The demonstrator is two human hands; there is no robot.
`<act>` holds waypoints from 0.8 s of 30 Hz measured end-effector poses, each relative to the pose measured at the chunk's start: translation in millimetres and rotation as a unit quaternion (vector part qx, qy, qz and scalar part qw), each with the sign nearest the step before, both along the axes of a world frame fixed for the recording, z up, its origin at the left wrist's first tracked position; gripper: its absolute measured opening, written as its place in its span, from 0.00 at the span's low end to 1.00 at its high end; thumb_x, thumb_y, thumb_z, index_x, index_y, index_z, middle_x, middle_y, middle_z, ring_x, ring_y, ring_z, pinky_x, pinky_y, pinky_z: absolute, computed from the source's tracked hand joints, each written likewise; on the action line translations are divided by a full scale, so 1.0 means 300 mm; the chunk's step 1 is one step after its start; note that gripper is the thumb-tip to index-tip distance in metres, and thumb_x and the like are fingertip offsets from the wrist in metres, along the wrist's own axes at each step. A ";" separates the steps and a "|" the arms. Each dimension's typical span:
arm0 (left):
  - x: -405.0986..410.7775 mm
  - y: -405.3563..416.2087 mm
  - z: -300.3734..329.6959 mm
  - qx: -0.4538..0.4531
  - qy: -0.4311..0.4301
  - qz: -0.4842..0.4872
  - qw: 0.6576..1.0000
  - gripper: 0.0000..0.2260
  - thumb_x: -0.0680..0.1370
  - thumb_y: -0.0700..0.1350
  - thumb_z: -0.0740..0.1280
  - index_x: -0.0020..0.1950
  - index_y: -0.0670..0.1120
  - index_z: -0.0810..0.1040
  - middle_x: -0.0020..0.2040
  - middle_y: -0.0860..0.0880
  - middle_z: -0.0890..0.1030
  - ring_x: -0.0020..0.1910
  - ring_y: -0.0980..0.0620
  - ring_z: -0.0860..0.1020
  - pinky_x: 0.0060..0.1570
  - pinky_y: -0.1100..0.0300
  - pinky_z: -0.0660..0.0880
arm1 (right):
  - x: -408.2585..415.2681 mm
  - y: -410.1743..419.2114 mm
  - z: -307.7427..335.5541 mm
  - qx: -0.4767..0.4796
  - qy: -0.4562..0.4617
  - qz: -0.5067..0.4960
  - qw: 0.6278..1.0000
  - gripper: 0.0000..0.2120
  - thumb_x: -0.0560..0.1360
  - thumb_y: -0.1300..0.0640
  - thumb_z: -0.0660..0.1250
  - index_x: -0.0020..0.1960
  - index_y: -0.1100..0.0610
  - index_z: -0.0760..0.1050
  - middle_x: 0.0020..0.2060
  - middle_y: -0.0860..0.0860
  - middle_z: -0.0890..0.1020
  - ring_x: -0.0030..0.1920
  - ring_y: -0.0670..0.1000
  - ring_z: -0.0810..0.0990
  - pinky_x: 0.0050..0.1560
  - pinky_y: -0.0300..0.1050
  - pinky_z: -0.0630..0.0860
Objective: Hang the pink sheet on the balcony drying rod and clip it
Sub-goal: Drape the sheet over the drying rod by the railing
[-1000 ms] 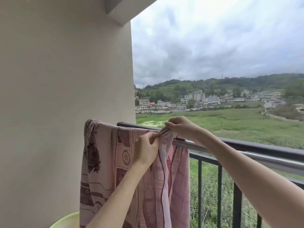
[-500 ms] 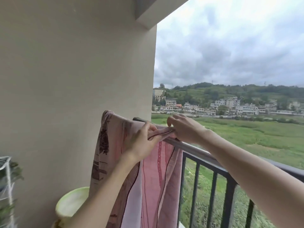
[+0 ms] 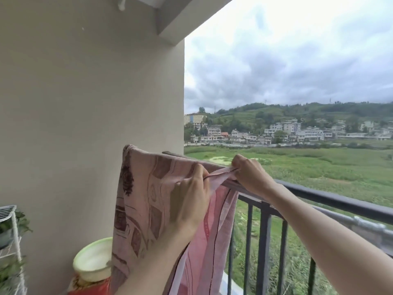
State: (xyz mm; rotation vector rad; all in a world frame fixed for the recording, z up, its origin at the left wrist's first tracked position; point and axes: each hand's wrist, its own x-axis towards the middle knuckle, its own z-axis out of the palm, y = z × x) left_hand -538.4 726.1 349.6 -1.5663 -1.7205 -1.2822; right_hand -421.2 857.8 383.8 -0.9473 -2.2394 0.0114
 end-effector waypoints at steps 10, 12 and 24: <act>0.306 -0.194 0.024 0.026 0.038 -0.058 0.997 0.04 0.80 0.45 0.59 0.50 0.46 0.72 0.43 0.50 0.77 0.30 0.54 0.74 0.25 0.72 0.58 | 0.346 -0.236 -0.019 0.077 -0.109 -0.020 0.991 0.08 0.77 0.57 0.62 0.51 0.61 0.68 0.47 0.56 0.77 0.42 0.54 0.76 0.42 0.47 0.77; 0.384 -0.236 0.035 0.037 0.045 -0.068 0.996 0.04 0.80 0.45 0.59 0.49 0.46 0.72 0.43 0.51 0.77 0.33 0.53 0.74 0.27 0.68 0.63 | 0.418 -0.265 -0.022 0.083 -0.100 -0.031 0.991 0.12 0.76 0.55 0.64 0.54 0.61 0.68 0.51 0.56 0.75 0.49 0.54 0.74 0.50 0.48 0.76; 0.849 -0.483 0.068 0.055 -0.024 -0.071 0.996 0.04 0.77 0.47 0.63 0.44 0.50 0.76 0.37 0.56 0.78 0.31 0.60 0.74 0.26 0.69 0.67 | 0.764 -0.540 -0.071 0.133 0.127 0.020 0.983 0.22 0.72 0.41 0.52 0.49 0.59 0.70 0.43 0.53 0.79 0.40 0.55 0.77 0.41 0.46 0.67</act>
